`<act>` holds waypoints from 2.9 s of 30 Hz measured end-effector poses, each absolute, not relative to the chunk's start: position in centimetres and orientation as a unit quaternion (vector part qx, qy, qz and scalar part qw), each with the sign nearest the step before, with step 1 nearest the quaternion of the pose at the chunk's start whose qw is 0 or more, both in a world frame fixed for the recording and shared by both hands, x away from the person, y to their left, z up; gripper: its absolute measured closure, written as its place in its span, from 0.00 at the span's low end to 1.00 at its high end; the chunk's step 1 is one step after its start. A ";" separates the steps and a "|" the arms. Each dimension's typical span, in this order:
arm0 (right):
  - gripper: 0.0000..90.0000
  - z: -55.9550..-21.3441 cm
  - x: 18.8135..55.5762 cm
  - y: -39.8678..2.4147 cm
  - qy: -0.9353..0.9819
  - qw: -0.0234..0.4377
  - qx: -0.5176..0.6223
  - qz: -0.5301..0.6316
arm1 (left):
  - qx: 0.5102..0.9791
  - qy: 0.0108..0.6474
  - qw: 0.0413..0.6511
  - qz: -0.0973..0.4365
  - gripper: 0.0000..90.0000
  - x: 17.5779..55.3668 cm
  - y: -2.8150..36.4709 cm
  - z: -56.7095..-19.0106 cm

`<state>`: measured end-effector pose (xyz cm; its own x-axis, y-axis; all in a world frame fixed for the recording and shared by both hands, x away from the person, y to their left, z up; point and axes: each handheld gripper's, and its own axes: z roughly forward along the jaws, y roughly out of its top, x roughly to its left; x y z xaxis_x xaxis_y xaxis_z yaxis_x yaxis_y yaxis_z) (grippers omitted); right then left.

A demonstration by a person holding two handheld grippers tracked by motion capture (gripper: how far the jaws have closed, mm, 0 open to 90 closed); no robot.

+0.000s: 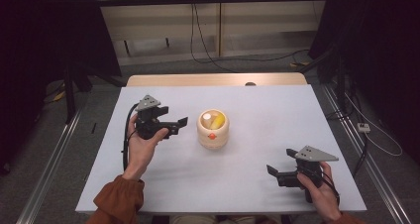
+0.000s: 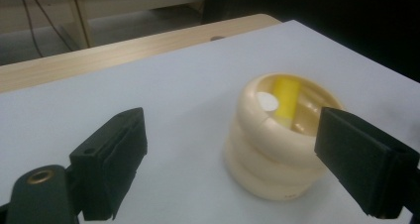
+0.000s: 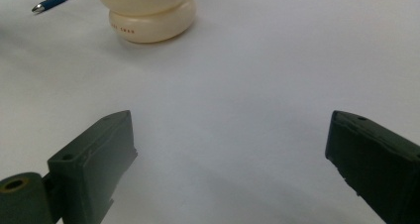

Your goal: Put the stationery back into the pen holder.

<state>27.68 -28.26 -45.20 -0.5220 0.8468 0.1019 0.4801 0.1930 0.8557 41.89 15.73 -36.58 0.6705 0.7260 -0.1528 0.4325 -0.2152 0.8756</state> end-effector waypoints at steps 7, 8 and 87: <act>0.05 -45.2 27.7 -28.2 0.746 0.202 0.445 0.453 | 0.772 0.402 0.470 0.147 0.14 42.3 17.5 -37.6; 0.05 -45.2 27.7 -28.2 0.747 0.202 0.444 0.452 | 0.774 0.407 0.462 0.148 0.14 42.4 17.7 -37.9; 0.05 -45.3 27.8 -28.0 0.752 0.198 0.441 0.448 | 0.760 0.538 0.314 0.181 1.00 47.5 22.3 -45.7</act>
<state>27.82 -28.02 -45.35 -0.5335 0.8402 0.0974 0.4853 0.2098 0.8488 47.49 22.29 -45.70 0.3542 0.9331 -0.0626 0.7050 -0.2225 0.6735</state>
